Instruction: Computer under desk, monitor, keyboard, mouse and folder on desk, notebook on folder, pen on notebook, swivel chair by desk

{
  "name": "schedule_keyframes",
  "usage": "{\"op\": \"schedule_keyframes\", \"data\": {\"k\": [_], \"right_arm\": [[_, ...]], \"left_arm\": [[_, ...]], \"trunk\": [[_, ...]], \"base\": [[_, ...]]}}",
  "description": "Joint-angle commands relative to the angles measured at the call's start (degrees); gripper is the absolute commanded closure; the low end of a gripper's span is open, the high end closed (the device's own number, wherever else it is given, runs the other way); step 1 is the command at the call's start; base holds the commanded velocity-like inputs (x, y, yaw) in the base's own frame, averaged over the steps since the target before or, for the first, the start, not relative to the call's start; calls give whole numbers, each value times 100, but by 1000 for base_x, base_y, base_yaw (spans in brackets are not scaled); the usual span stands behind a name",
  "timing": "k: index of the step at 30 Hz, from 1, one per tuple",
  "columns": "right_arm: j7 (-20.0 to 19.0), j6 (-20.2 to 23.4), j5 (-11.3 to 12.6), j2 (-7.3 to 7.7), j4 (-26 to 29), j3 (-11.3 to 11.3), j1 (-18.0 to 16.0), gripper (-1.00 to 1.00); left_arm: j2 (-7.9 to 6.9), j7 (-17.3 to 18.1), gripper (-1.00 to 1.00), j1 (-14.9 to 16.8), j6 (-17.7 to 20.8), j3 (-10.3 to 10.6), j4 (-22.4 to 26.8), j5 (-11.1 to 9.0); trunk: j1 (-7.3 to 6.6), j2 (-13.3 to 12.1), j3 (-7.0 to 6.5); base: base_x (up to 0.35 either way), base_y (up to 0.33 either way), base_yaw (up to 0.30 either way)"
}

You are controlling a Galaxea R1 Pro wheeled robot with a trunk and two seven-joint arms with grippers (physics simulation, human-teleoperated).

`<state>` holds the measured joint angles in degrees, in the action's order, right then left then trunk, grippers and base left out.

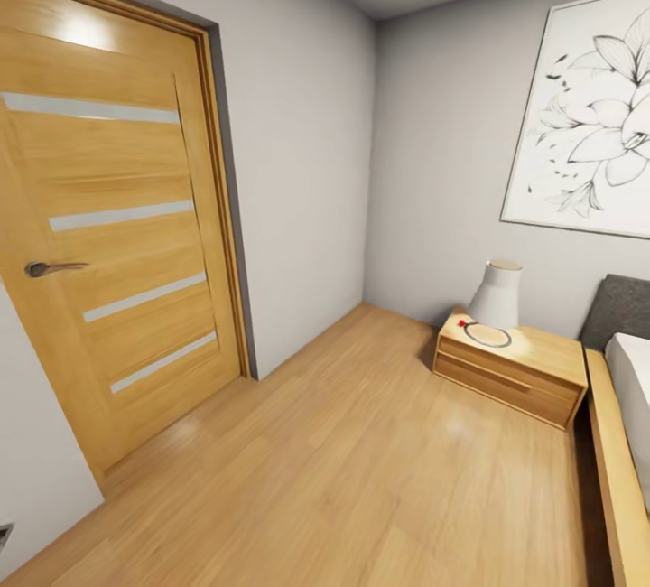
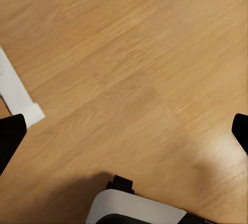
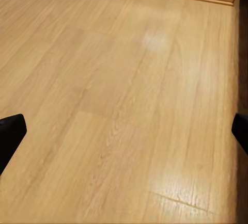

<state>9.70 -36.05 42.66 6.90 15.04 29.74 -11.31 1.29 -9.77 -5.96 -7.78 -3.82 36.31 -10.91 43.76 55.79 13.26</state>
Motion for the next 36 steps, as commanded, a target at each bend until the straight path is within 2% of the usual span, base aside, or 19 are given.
{"op": "schedule_keyframes", "data": {"k": [1, 21, 23, 30, 36], "right_arm": [[50, -8, 11, 4, 7, 49, -3, -100], [61, -8, 20, -2, 13, 57, -3, -100], [66, -8, 23, -39, 10, 56, -3, -100], [75, -8, 23, -83, 8, 50, -3, -100], [79, -8, 20, -93, 7, 48, -3, -100]], "left_arm": [[3, 2, -100, -1, -13, -5, 8, -58], [2, 2, -100, -2, -13, -5, 1, -59], [3, 2, -100, -3, -13, -5, 0, -60], [0, 2, -100, -3, -13, -5, -1, -61], [-5, 2, -100, -2, -13, -5, -1, -61]], "trunk": [[4, 4, 6], [4, 4, 6], [4, 4, 8], [4, 4, 48], [4, 4, 94]], "base": [[329, 0, 0], [329, 0, 0], [329, 0, 13], [328, 0, 99], [129, 0, 129]]}}
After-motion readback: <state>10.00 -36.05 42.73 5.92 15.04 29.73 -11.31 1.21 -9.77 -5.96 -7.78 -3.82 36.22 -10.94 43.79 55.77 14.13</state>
